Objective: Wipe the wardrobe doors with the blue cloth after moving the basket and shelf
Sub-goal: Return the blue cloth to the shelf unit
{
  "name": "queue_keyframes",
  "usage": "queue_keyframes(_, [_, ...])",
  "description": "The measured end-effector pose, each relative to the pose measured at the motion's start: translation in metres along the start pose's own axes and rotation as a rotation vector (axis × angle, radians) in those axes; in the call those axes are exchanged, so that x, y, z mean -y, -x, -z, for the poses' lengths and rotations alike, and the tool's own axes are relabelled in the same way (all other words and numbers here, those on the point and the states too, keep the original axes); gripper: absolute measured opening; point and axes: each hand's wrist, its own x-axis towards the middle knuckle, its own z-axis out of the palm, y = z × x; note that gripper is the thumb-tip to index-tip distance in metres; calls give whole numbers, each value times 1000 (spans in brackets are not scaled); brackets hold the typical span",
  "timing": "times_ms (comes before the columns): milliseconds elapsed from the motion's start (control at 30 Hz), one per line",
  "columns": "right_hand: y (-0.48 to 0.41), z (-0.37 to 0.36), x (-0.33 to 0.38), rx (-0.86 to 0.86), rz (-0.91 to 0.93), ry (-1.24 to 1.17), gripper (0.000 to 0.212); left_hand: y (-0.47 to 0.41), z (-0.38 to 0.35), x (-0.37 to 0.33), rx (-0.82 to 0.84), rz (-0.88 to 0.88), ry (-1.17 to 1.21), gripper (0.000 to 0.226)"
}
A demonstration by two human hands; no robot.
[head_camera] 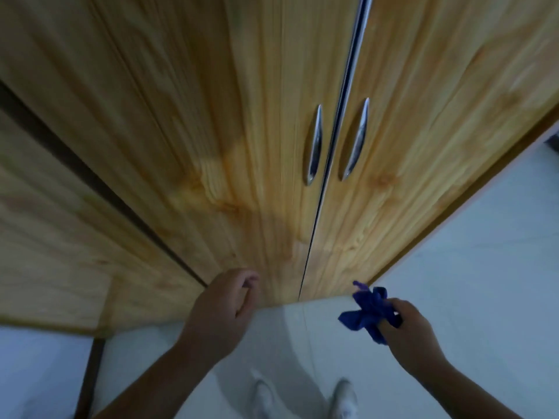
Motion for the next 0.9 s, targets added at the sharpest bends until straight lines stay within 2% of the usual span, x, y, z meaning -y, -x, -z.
queue_keyframes(100, [15, -25, -23, 138, -101, 116, 17, 27, -24, 40, 160, 44, -6, 25])
queue_keyframes(200, [33, -44, -49, 195, -242, 146, 21, 48, -43, 69, 351, 54, -11, 22])
queue_keyframes(333, [60, -49, -84, 133, -412, 92, 27, 60, -71, 86, 547, 59, -55, 18])
queue_keyframes(433, [80, -43, -110, 135, -498, 91, 20, 59, -89, 84, 654, 47, -118, 25])
queue_keyframes(600, [107, -15, -158, 90, -604, 14, 17, 37, -125, 51, 811, 8, -217, 31])
queue_keyframes(767, [140, 25, -218, -18, -707, -146, 12, 12, -182, -15, 936, -61, -275, 22])
queue_keyframes(900, [171, 59, -273, -130, -791, -269, 15, -8, -249, -89, 993, 32, -166, 16])
